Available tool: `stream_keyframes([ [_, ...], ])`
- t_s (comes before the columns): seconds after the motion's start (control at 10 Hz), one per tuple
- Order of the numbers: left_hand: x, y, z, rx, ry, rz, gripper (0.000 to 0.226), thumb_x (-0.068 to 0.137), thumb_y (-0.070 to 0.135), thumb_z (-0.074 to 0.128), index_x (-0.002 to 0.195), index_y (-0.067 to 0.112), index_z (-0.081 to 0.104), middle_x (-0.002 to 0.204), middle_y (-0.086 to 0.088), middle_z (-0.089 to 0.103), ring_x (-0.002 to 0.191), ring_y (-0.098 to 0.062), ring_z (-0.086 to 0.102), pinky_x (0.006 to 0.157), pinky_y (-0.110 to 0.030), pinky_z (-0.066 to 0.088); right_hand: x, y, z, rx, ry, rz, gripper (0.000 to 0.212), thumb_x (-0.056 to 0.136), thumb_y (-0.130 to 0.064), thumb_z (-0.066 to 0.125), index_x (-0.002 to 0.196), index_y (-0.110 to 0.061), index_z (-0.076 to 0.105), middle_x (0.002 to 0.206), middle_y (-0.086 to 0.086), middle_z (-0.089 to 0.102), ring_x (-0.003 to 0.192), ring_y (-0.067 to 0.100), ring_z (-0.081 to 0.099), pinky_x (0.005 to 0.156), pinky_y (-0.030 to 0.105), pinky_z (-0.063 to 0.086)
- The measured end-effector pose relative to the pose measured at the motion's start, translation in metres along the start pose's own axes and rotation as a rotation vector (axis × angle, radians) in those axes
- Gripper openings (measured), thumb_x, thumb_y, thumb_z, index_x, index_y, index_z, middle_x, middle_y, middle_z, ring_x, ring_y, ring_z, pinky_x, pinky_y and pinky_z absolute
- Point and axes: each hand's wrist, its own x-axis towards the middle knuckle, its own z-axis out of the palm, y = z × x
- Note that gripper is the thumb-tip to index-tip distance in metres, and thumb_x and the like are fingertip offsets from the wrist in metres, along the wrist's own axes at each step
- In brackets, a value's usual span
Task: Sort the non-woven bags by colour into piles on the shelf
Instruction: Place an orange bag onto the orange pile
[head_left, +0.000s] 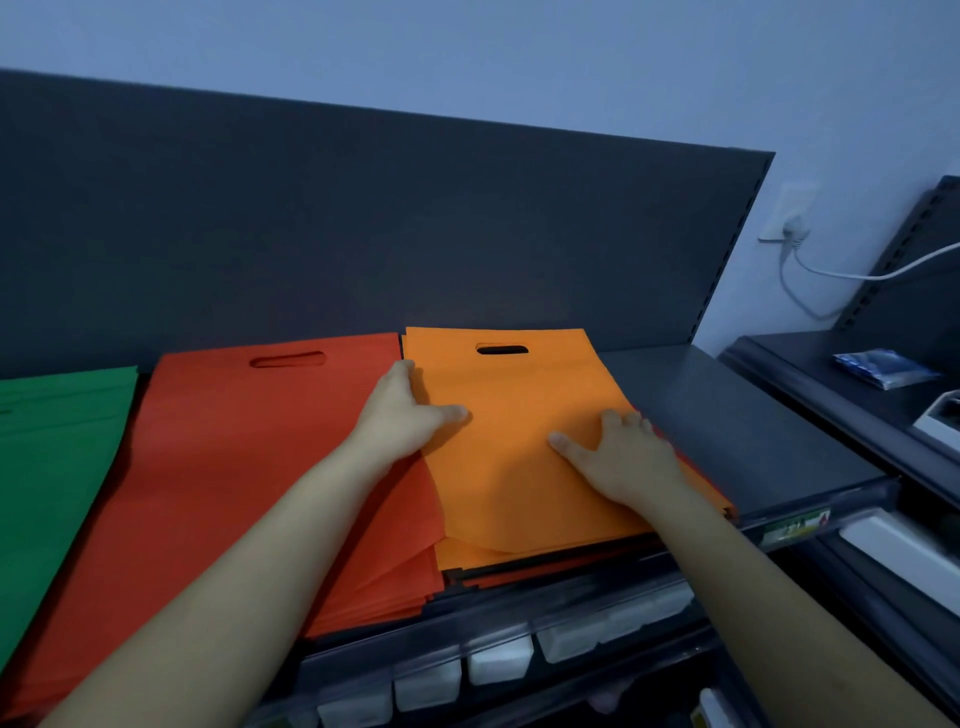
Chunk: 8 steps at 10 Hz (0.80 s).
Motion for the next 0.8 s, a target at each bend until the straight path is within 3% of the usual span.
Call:
stream_keyframes([
  [0.2, 0.002, -0.001, -0.002, -0.153, 0.036, -0.062, 0.098, 0.073, 0.025, 0.084, 0.15, 0.015, 0.023, 0.148, -0.006, 0.039, 0.132, -0.025, 0.043, 0.105, -0.041, 0.043, 0.002, 0.001, 0.004, 0.002, 0.008, 0.001, 0.089, 0.085, -0.077, 0.032, 0.146, -0.011, 0.034, 0.151, 0.019, 0.032, 0.141, 0.034, 0.027, 0.115, 0.046, 0.024],
  [0.3, 0.0, 0.0, -0.001, -0.194, 0.095, -0.01, 0.094, 0.071, 0.018, 0.085, 0.147, 0.015, 0.03, 0.146, -0.004, 0.043, 0.131, -0.023, 0.045, 0.105, -0.037, 0.042, 0.006, 0.004, 0.003, 0.03, 0.018, 0.007, 0.087, 0.085, -0.074, 0.035, 0.145, -0.012, 0.035, 0.149, 0.02, 0.035, 0.139, 0.035, 0.031, 0.114, 0.047, 0.027],
  [0.4, -0.003, 0.003, -0.004, -0.31, 0.181, 0.092, 0.089, 0.07, 0.007, 0.084, 0.144, 0.015, 0.035, 0.133, 0.001, 0.052, 0.114, -0.015, 0.055, 0.094, -0.03, 0.046, 0.007, 0.008, 0.003, 0.019, 0.044, 0.025, 0.093, 0.082, -0.08, 0.03, 0.147, -0.013, 0.033, 0.151, 0.02, 0.032, 0.141, 0.034, 0.027, 0.114, 0.046, 0.023],
  [0.5, -0.009, 0.009, -0.003, -0.359, 0.212, 0.202, 0.086, 0.074, 0.002, 0.079, 0.145, 0.017, 0.033, 0.128, 0.006, 0.053, 0.093, -0.003, 0.057, 0.081, -0.024, 0.048, 0.007, 0.01, 0.005, 0.035, 0.032, 0.04, 0.082, 0.086, -0.069, 0.038, 0.146, -0.013, 0.034, 0.149, 0.023, 0.033, 0.139, 0.035, 0.032, 0.114, 0.049, 0.029],
  [0.6, -0.014, 0.012, -0.003, -0.501, 0.072, 0.266, 0.09, 0.078, -0.003, 0.075, 0.148, 0.023, 0.024, 0.136, 0.007, 0.05, 0.094, -0.007, 0.066, 0.08, -0.028, 0.055, 0.006, 0.009, 0.005, 0.073, -0.01, 0.044, 0.084, 0.083, -0.069, 0.039, 0.146, -0.014, 0.032, 0.148, 0.022, 0.035, 0.136, 0.037, 0.035, 0.111, 0.051, 0.032],
  [0.7, -0.02, 0.018, -0.005, -0.702, -0.129, 0.222, 0.114, 0.075, 0.003, 0.077, 0.152, 0.035, -0.001, 0.144, 0.01, 0.039, 0.117, -0.009, 0.059, 0.084, -0.03, 0.055, -0.003, 0.003, 0.001, 0.083, -0.017, 0.046, 0.094, 0.08, -0.079, 0.034, 0.149, -0.015, 0.029, 0.152, 0.019, 0.03, 0.14, 0.036, 0.03, 0.114, 0.05, 0.027],
  [0.8, -0.025, 0.021, -0.004, -0.771, -0.17, 0.164, 0.118, 0.082, 0.001, 0.068, 0.147, 0.041, -0.022, 0.118, 0.015, 0.054, 0.104, -0.009, 0.065, 0.087, -0.031, 0.054, -0.01, -0.002, -0.005, 0.088, -0.028, 0.021, 0.087, 0.086, -0.071, 0.037, 0.15, -0.013, 0.026, 0.154, 0.017, 0.029, 0.141, 0.034, 0.028, 0.115, 0.048, 0.026],
])
